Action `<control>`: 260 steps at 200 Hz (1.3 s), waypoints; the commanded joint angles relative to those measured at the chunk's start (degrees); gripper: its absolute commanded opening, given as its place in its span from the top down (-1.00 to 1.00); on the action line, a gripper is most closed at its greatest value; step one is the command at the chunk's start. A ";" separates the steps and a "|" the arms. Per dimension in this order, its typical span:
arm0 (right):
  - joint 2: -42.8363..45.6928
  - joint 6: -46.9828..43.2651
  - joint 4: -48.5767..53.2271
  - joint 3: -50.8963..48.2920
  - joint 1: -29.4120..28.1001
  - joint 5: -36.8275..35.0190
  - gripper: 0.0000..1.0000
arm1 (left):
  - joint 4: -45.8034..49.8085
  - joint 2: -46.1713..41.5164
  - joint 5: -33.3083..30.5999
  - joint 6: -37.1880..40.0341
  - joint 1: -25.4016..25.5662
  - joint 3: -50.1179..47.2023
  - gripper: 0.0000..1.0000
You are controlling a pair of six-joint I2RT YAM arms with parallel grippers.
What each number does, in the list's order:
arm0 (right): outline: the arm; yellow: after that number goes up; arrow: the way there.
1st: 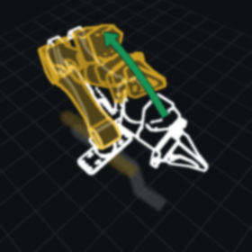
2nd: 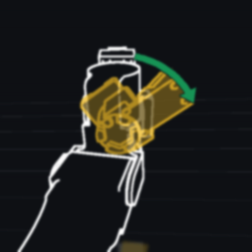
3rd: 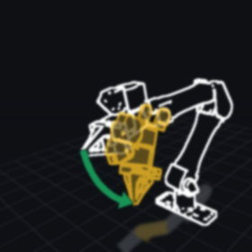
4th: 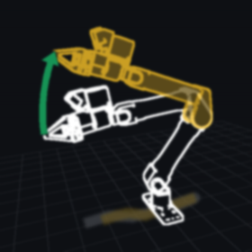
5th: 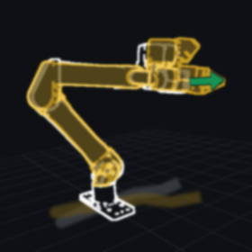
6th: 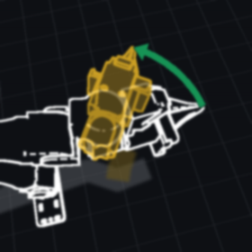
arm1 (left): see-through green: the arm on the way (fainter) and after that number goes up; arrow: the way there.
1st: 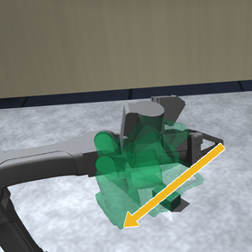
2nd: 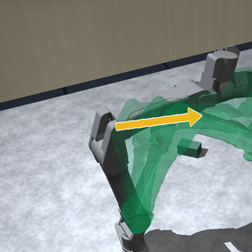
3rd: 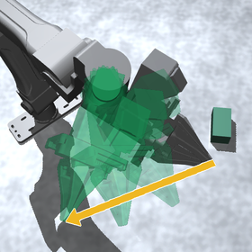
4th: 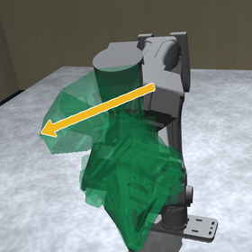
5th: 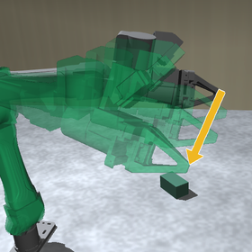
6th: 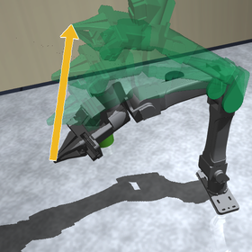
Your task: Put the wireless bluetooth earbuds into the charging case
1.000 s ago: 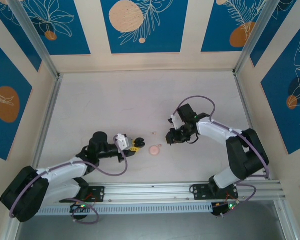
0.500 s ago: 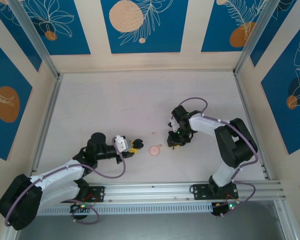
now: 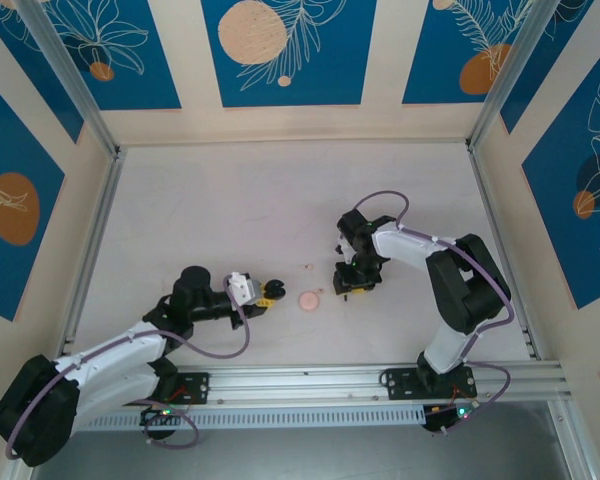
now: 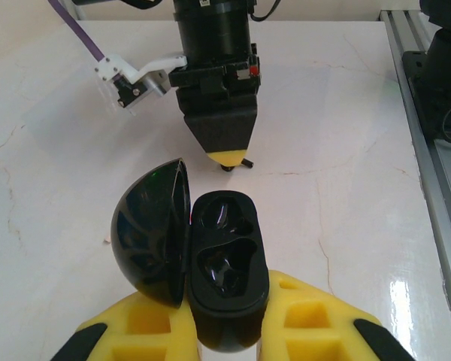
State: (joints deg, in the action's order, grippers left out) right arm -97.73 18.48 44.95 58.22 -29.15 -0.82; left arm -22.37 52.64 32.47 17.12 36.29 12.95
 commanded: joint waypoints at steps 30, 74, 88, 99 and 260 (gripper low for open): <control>3.49 -0.04 8.72 6.26 -0.76 -3.10 0.09 | 2.34 -0.78 -0.64 2.34 0.21 1.40 0.78; 3.10 -1.05 12.72 9.66 -0.74 -4.54 0.01 | 2.60 -1.14 -0.63 2.39 0.26 1.38 0.78; 2.49 -1.63 13.30 10.42 -0.83 -4.63 0.00 | 2.73 -1.23 -0.70 2.54 0.20 1.46 0.78; 1.87 -1.95 13.63 10.83 -0.87 -4.47 -0.02 | 2.75 -1.23 -0.73 2.52 0.23 1.46 0.78; -8.48 -7.03 15.52 15.27 -1.83 -3.40 -0.07 | 4.35 -1.93 -1.16 2.81 0.27 1.99 0.78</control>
State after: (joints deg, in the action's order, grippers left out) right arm -105.21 12.75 58.33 72.25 -30.41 -4.97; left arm -18.59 51.83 31.35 18.59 36.29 13.04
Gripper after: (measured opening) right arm 0.533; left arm 0.158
